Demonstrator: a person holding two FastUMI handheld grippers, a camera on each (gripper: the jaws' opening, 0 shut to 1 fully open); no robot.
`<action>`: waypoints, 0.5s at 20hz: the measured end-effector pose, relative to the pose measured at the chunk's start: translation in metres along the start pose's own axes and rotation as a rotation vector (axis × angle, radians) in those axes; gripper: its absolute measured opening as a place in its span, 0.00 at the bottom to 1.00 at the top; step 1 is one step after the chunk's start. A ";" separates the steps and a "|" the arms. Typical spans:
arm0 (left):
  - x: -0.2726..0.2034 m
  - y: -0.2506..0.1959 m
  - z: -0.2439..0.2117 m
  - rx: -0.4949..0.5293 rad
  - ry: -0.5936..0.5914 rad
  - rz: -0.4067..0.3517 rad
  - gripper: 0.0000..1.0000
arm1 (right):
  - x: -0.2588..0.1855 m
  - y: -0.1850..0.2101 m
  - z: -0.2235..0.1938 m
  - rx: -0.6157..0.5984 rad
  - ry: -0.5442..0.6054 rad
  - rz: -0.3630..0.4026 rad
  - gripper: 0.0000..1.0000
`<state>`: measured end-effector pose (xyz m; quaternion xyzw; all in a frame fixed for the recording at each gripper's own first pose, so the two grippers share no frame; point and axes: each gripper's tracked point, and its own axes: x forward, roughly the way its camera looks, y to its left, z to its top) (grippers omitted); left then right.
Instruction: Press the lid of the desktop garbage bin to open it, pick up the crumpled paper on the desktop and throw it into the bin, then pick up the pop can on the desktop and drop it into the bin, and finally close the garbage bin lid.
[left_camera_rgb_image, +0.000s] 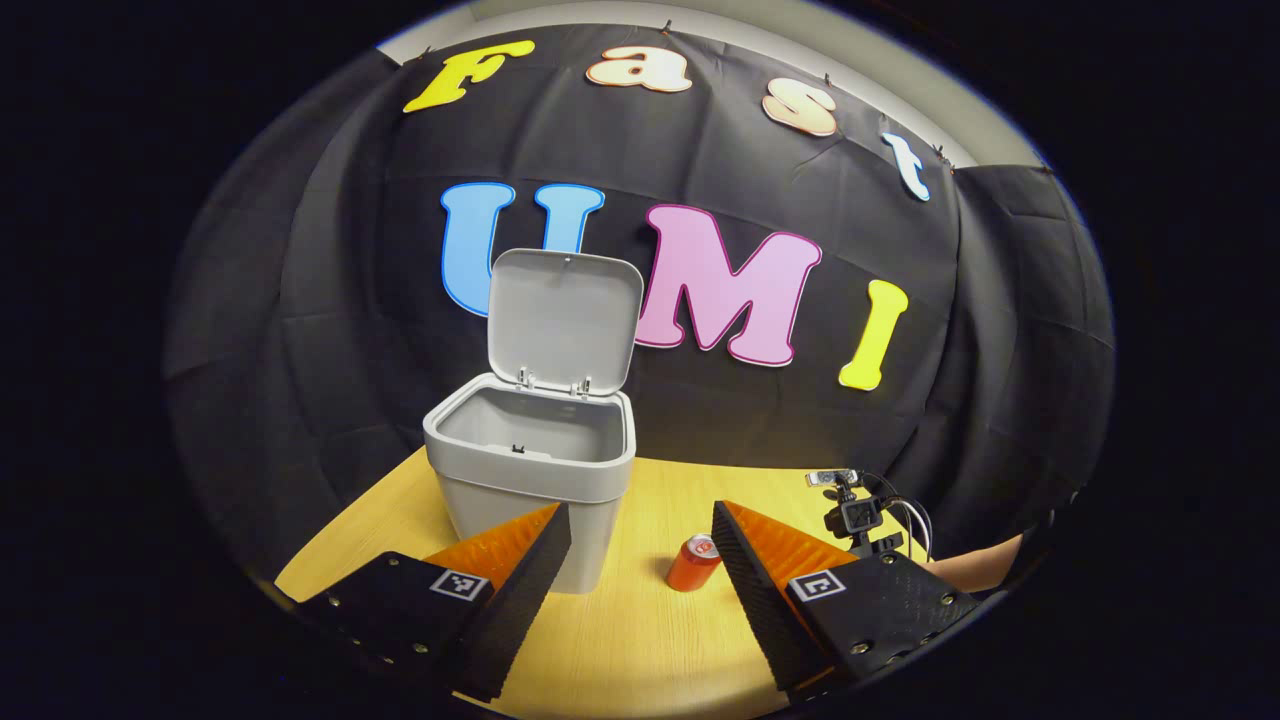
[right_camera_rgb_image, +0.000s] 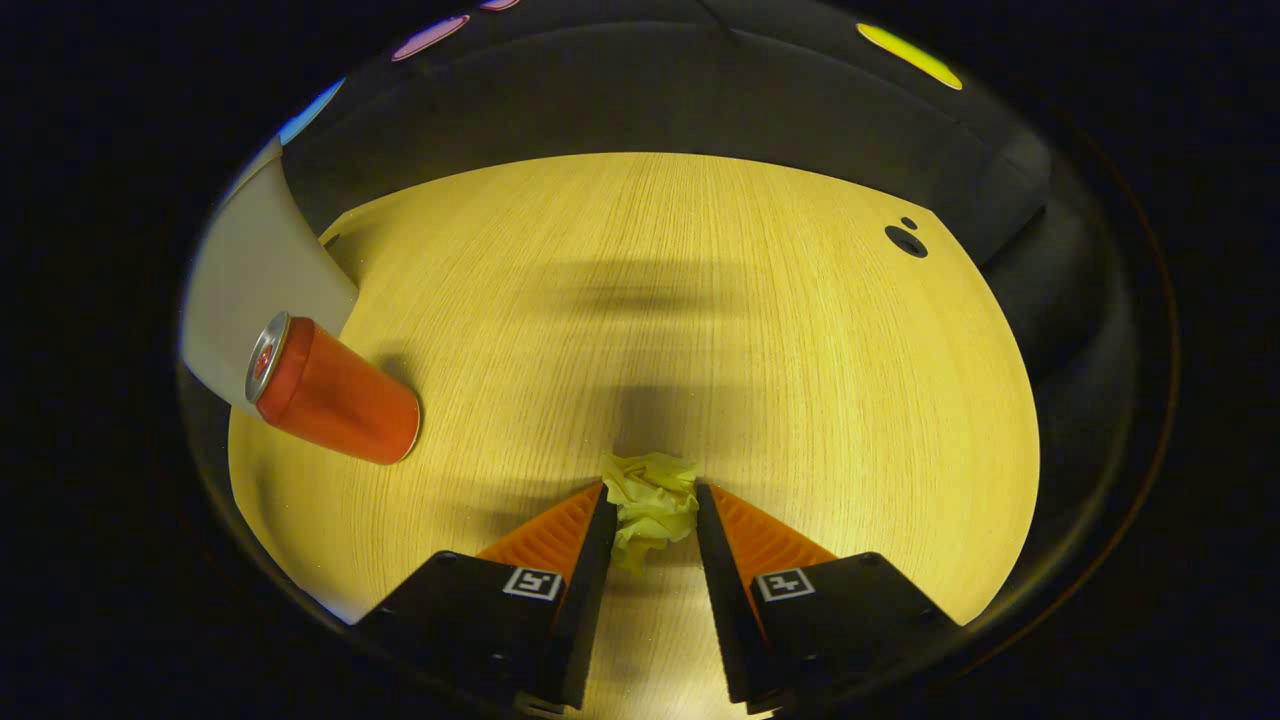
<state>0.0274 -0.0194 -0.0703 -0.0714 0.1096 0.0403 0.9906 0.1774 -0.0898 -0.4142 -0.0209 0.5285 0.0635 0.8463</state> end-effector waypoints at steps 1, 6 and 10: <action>0.000 -0.001 -0.001 -0.007 0.001 -0.002 0.94 | 0.002 0.000 -0.001 -0.006 0.001 -0.002 0.39; 0.004 0.003 -0.007 -0.014 0.017 0.006 0.93 | -0.010 0.002 0.018 -0.037 -0.083 -0.021 0.49; 0.007 0.001 -0.014 0.001 0.026 -0.007 0.93 | -0.034 0.009 0.048 -0.066 -0.203 0.003 0.48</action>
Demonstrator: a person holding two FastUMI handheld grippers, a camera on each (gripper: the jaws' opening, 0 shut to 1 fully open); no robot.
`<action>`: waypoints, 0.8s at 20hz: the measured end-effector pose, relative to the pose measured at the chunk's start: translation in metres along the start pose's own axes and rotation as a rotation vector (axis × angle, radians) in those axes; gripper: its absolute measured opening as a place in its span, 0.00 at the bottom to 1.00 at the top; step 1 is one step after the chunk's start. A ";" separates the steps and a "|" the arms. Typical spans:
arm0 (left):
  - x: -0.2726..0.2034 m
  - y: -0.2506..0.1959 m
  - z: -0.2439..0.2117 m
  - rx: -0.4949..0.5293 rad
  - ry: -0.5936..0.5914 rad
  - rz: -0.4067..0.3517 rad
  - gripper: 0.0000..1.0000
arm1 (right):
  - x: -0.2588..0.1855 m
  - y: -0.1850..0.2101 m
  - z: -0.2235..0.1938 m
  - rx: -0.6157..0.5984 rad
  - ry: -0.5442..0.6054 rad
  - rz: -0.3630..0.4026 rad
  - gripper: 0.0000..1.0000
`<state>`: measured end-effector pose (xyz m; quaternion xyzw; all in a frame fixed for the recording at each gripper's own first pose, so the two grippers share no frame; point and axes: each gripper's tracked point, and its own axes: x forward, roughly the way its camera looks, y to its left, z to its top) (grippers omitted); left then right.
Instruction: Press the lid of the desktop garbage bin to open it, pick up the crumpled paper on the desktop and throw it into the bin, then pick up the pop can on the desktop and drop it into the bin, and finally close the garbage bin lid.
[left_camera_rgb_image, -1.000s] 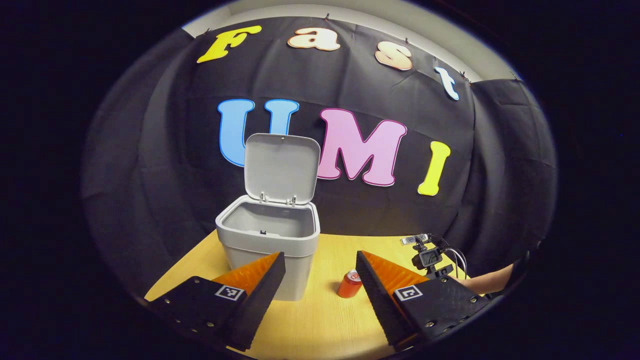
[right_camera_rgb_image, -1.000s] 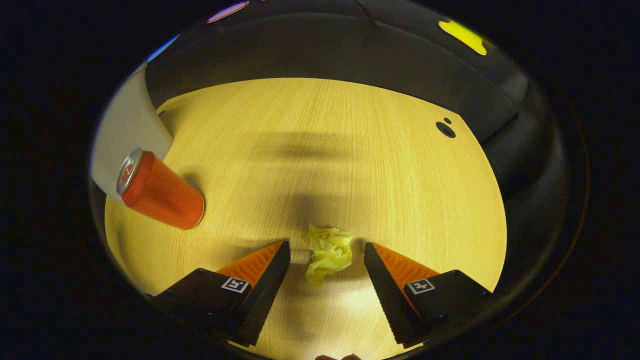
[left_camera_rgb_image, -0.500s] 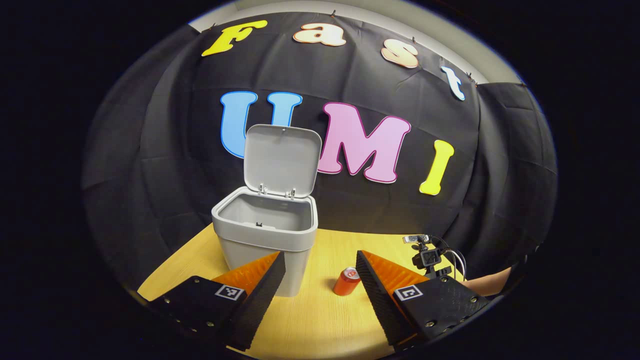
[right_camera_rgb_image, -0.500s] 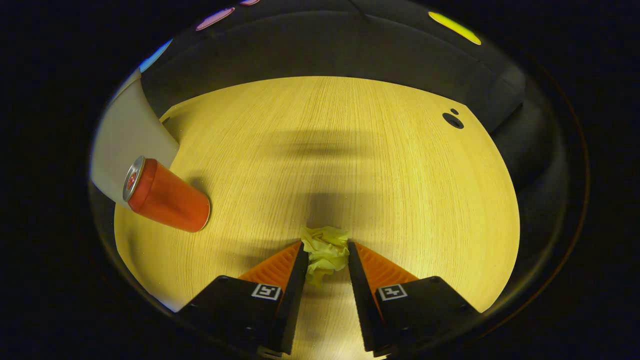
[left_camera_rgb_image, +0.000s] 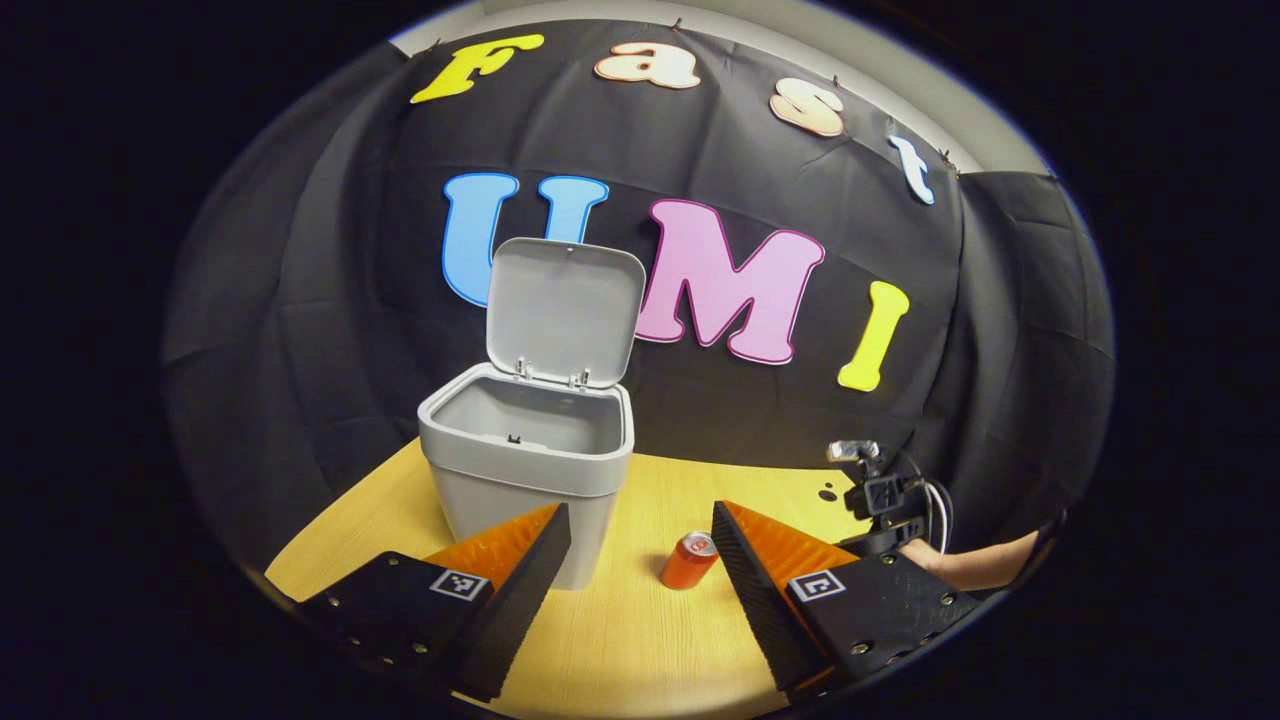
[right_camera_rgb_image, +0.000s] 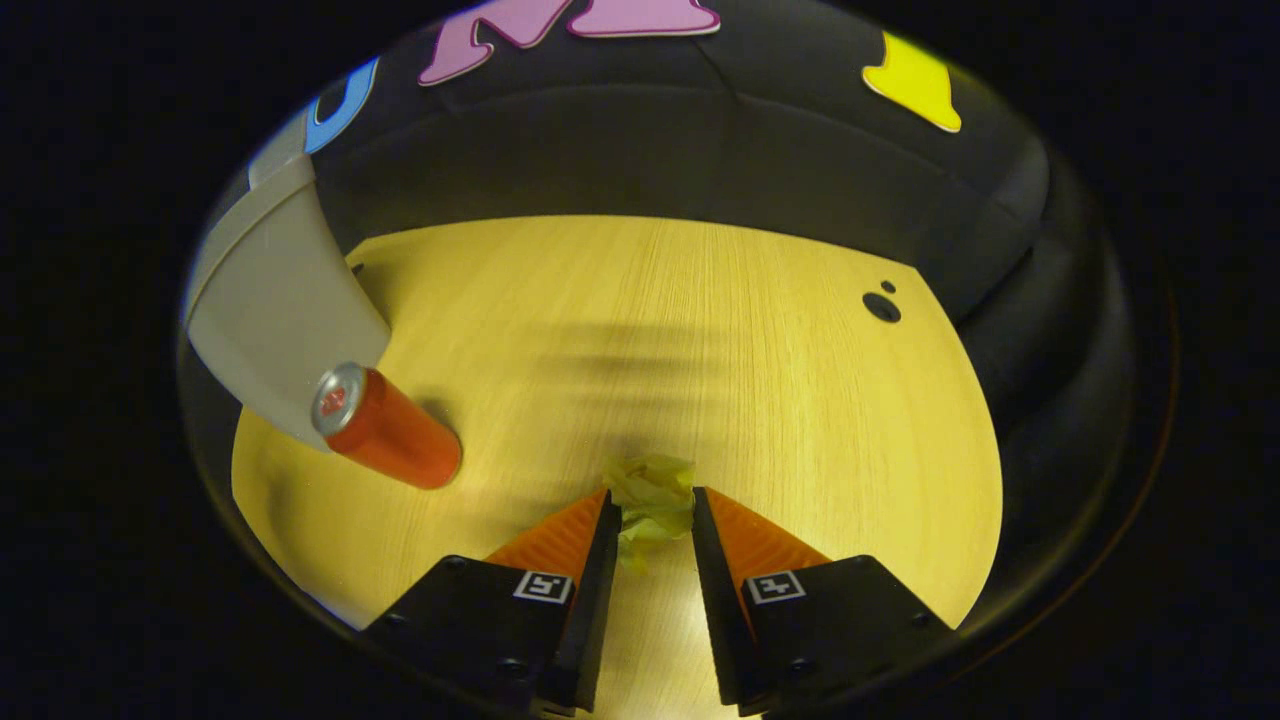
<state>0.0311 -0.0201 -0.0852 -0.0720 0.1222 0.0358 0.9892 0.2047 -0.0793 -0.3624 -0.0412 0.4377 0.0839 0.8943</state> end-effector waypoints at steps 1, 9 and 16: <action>0.001 0.000 -0.002 0.006 0.002 -0.003 0.93 | -0.006 0.002 0.011 -0.026 -0.041 -0.005 0.48; -0.004 -0.002 -0.014 0.069 0.018 -0.030 0.94 | -0.087 0.091 0.122 -0.134 -0.321 0.175 0.48; -0.015 0.020 -0.015 0.054 0.004 0.013 0.94 | -0.139 0.224 0.185 -0.221 -0.425 0.410 0.48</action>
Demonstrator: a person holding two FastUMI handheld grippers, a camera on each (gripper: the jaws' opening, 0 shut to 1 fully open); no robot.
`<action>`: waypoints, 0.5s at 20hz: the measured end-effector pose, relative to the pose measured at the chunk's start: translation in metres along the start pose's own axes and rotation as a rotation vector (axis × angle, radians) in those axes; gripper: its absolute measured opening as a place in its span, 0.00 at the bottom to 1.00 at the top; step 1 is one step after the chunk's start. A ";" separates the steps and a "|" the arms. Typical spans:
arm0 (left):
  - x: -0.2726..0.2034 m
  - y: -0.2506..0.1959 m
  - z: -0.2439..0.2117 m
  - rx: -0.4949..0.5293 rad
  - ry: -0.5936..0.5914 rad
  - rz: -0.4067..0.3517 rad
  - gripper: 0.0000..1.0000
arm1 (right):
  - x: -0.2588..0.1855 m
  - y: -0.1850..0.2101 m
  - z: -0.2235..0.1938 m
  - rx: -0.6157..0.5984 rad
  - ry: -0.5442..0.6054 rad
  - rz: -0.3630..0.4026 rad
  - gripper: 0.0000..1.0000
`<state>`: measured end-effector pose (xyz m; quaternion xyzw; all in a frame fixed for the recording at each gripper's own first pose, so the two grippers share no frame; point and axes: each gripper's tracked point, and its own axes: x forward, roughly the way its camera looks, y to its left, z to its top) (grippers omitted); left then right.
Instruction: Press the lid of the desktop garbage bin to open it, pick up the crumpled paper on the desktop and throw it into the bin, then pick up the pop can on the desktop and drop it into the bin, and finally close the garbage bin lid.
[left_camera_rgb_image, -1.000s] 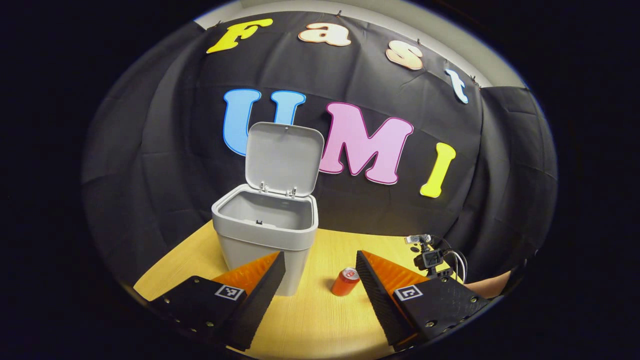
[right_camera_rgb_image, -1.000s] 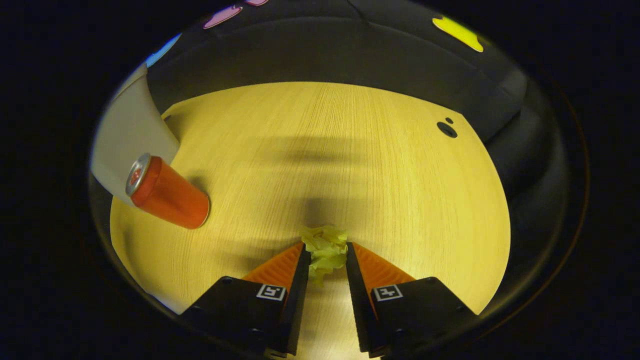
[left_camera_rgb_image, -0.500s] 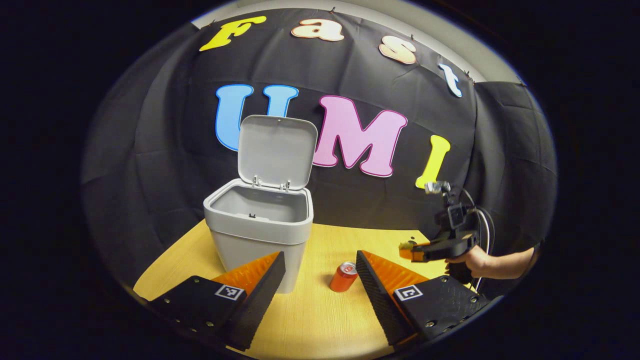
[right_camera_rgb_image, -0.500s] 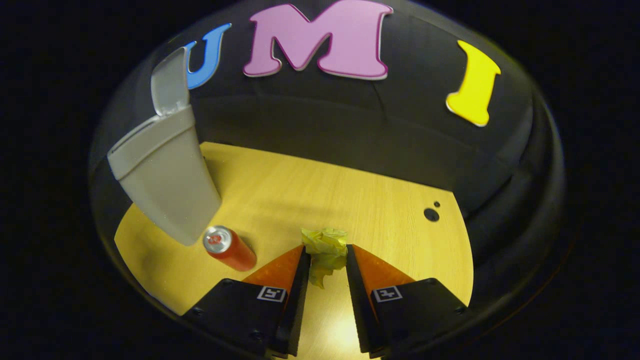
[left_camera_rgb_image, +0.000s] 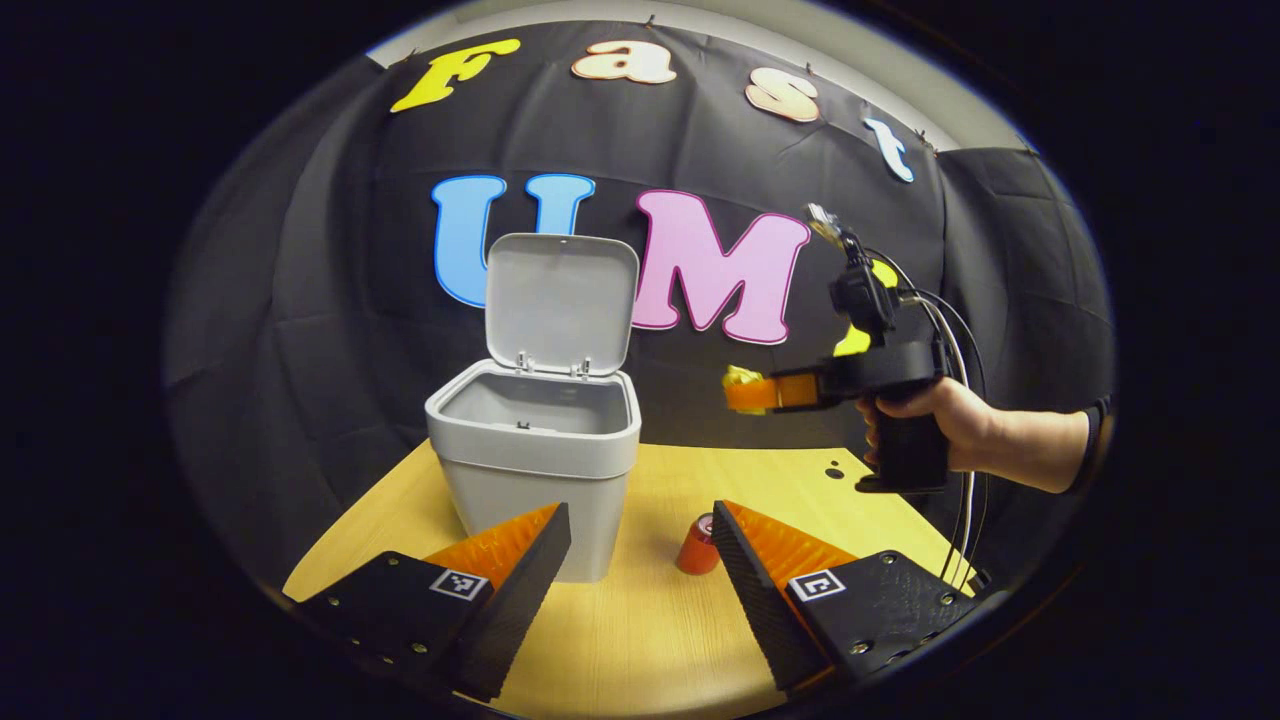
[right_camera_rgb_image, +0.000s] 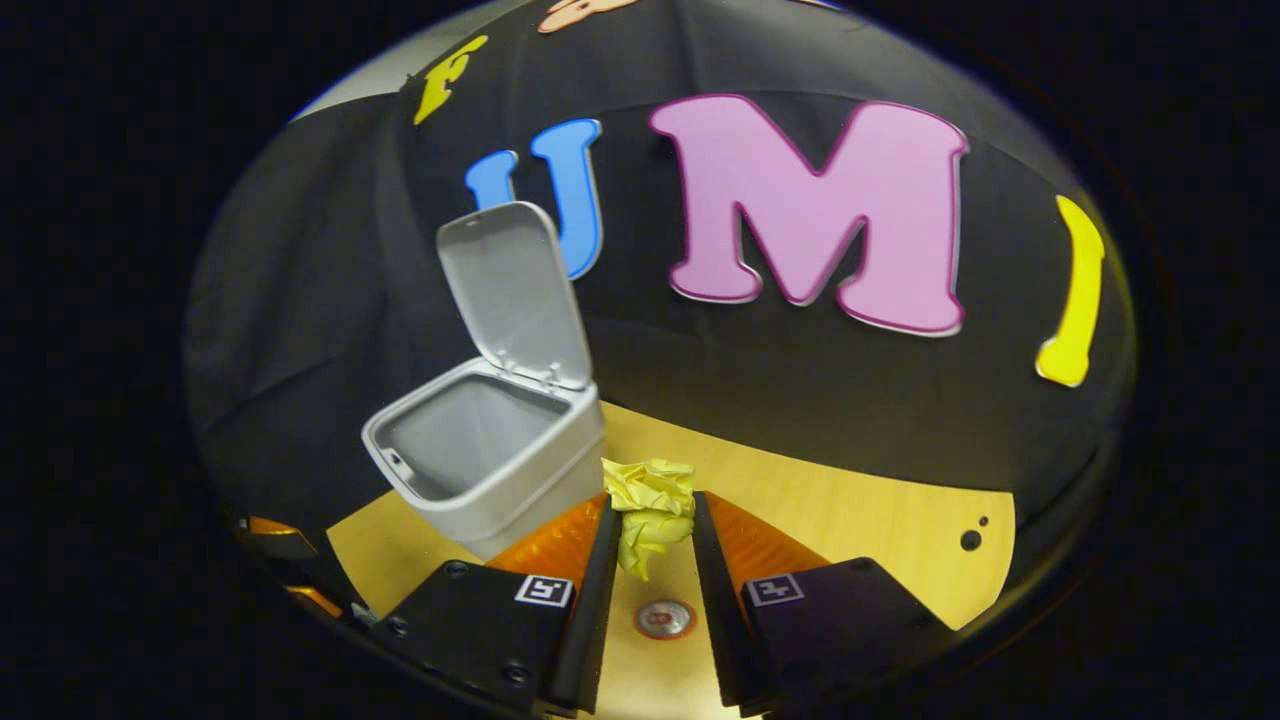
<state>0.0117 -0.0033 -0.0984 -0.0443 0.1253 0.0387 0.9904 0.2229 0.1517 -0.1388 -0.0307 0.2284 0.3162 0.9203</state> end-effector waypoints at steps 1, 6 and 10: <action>-0.003 0.005 0.001 -0.006 -0.003 0.013 0.94 | 0.005 0.016 0.006 -0.031 -0.007 0.021 0.48; -0.016 0.033 -0.004 -0.038 -0.006 0.089 0.94 | 0.034 0.085 0.020 -0.067 0.000 0.150 0.48; -0.027 0.054 -0.005 -0.056 -0.010 0.141 0.94 | 0.052 0.121 0.008 -0.097 0.024 0.187 0.48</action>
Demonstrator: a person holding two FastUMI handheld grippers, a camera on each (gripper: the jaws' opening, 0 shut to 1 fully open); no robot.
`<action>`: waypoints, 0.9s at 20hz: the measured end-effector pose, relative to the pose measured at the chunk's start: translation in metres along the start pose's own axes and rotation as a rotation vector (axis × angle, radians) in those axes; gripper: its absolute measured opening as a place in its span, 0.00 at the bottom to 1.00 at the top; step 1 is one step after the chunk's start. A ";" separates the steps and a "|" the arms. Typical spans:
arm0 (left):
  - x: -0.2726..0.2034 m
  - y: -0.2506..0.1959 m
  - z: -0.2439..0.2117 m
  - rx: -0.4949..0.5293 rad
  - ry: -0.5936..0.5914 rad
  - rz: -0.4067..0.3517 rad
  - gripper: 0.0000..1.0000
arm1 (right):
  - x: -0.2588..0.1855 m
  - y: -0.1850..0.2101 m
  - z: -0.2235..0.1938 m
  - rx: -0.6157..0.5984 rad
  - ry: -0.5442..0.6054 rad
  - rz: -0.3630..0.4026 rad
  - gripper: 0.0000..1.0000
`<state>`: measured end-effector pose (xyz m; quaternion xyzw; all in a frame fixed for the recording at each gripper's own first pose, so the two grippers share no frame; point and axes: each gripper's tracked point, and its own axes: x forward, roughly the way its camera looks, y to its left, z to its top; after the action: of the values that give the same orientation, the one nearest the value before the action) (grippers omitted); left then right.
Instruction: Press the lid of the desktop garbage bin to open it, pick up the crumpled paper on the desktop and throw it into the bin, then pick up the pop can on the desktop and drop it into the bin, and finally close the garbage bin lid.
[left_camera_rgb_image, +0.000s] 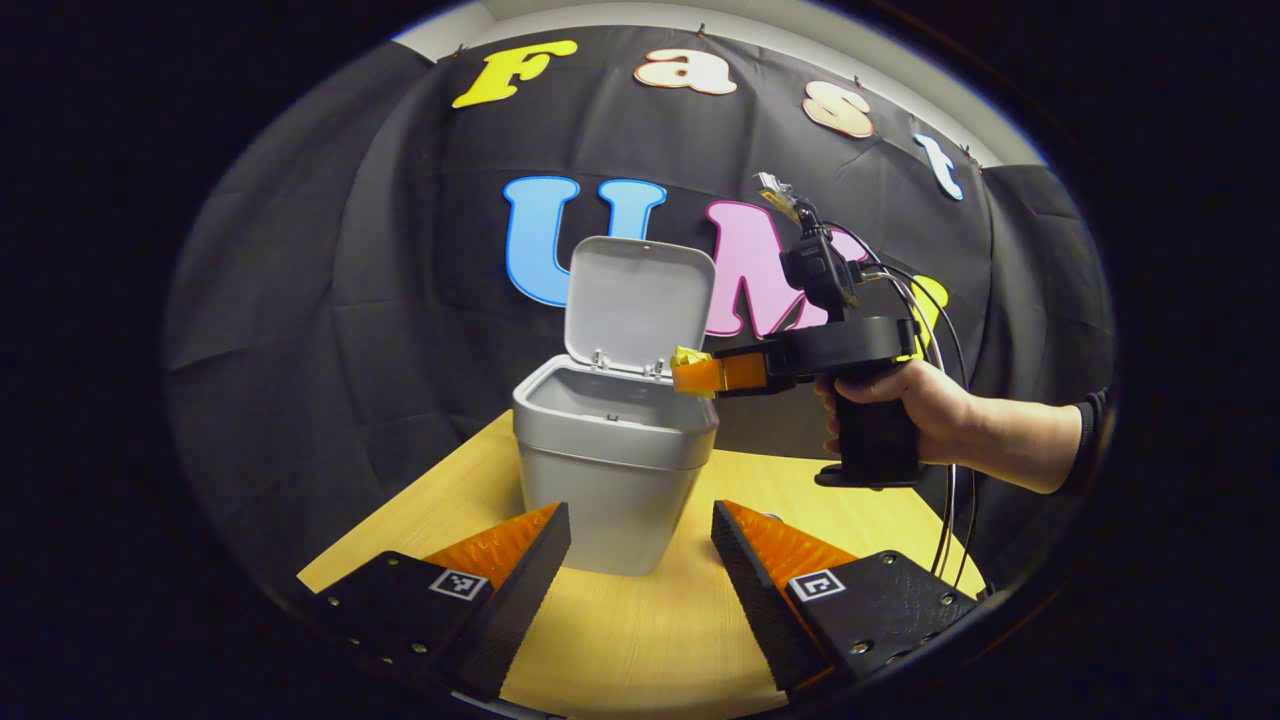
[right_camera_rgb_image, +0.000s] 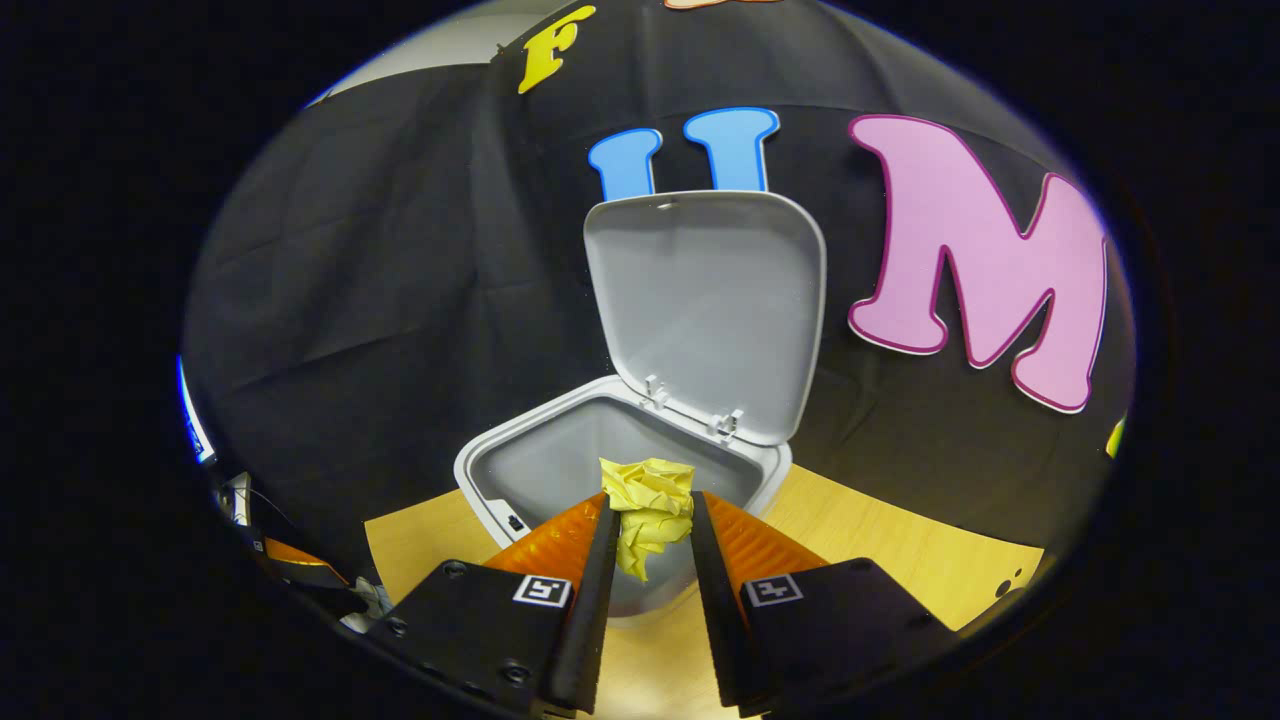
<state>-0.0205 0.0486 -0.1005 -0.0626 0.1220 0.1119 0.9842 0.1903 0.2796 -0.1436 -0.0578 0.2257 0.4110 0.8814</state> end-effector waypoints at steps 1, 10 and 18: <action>-0.002 0.003 0.000 -0.004 -0.002 0.006 0.94 | 0.002 0.003 -0.001 -0.004 0.003 0.002 0.48; -0.001 -0.003 -0.009 0.020 0.012 -0.018 0.94 | -0.010 -0.011 0.011 0.012 -0.045 -0.055 1.00; 0.031 -0.056 -0.041 0.122 0.010 -0.151 0.93 | -0.085 -0.081 0.017 0.010 -0.202 -0.277 1.00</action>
<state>0.0123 -0.0053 -0.1423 -0.0121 0.1285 0.0292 0.9912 0.2094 0.1720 -0.0971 -0.0424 0.1281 0.2882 0.9480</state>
